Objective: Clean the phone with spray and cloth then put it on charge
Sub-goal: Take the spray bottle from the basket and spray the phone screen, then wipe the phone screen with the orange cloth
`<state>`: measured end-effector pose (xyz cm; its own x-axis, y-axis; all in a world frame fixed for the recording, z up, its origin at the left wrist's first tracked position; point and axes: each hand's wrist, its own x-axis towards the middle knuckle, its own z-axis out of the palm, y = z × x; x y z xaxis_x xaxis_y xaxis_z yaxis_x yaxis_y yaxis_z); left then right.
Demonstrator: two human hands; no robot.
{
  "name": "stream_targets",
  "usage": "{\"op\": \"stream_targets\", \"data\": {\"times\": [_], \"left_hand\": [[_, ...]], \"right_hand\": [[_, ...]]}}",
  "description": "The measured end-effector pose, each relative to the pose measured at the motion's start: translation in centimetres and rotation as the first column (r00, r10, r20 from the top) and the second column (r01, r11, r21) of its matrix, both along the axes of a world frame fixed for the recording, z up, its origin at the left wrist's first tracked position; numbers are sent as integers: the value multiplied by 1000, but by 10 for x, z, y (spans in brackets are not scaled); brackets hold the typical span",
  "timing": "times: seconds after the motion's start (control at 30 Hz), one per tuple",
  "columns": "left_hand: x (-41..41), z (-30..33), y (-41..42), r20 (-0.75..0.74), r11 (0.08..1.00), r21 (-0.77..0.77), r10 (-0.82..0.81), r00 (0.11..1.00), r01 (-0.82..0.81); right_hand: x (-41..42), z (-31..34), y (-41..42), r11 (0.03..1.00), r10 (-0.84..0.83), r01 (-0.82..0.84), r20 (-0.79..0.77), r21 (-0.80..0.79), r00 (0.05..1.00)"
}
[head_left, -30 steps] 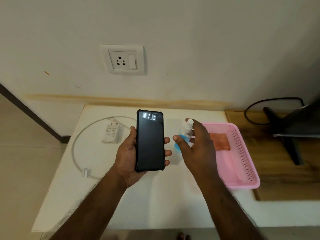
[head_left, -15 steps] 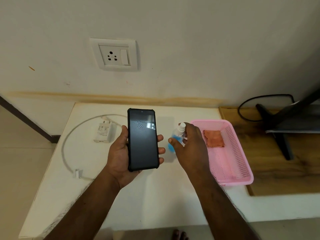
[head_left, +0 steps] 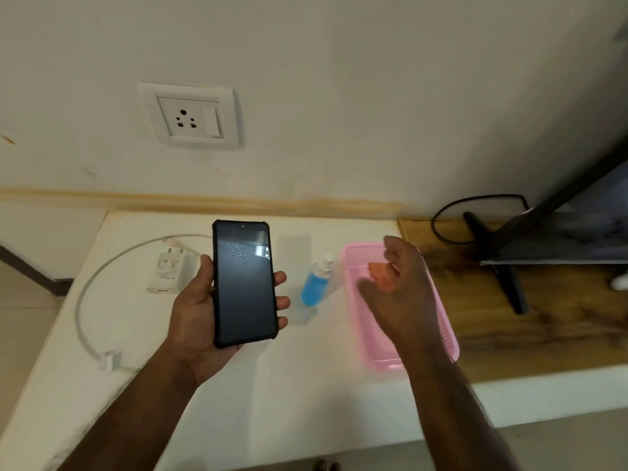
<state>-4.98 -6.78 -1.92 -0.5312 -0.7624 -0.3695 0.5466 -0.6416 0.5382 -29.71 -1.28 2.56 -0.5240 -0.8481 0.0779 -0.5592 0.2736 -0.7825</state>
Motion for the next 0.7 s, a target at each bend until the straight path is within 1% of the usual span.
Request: {"op": "stream_targets", "data": {"times": [0.03, 0.07, 0.13, 0.17, 0.23, 0.3, 0.33, 0.43, 0.5, 0.57, 0.7], "left_hand": [[0, 0, 0, 3, 1000, 3, 2, 1000, -2], [-1, 0, 0, 8, 1000, 8, 3, 1000, -3], [-1, 1, 0, 18, 1000, 13, 5, 1000, -5], [-1, 1, 0, 23, 1000, 14, 6, 1000, -6], [-1, 2, 1, 25, 1000, 14, 5, 1000, -5], [-2, 3, 2, 24, 1000, 9, 0, 1000, 0], [-2, 3, 2, 24, 1000, 7, 0, 1000, 0], [-2, 5, 2, 29, 1000, 3, 0, 1000, 0], [-2, 6, 2, 32, 1000, 6, 3, 999, -3], [-3, 6, 2, 31, 1000, 11, 2, 1000, -3], [-3, 5, 3, 18, 1000, 12, -7, 1000, 6]], "right_hand": [[-8, 1, 0, 998, -63, 63, -1, -23, 998], [-15, 0, -2, 993, -120, 120, -40, -10, 992], [-28, -7, -10, 976, -179, 198, -176, 93, 968], [-34, -12, -14, 963, -175, 216, -234, 161, 956], [-41, -23, -22, 928, -116, 218, -321, 302, 940], [-42, -34, -28, 897, -48, 213, -394, 388, 918], [-39, -39, -31, 888, -31, 215, -414, 406, 910], [-31, -52, -37, 886, -27, 222, -432, 407, 902], [-32, -56, -38, 885, -31, 242, -469, 397, 882], [-35, -57, -40, 890, -53, 270, -505, 367, 861], [-37, -57, -41, 895, -106, 307, -515, 323, 851]]}}
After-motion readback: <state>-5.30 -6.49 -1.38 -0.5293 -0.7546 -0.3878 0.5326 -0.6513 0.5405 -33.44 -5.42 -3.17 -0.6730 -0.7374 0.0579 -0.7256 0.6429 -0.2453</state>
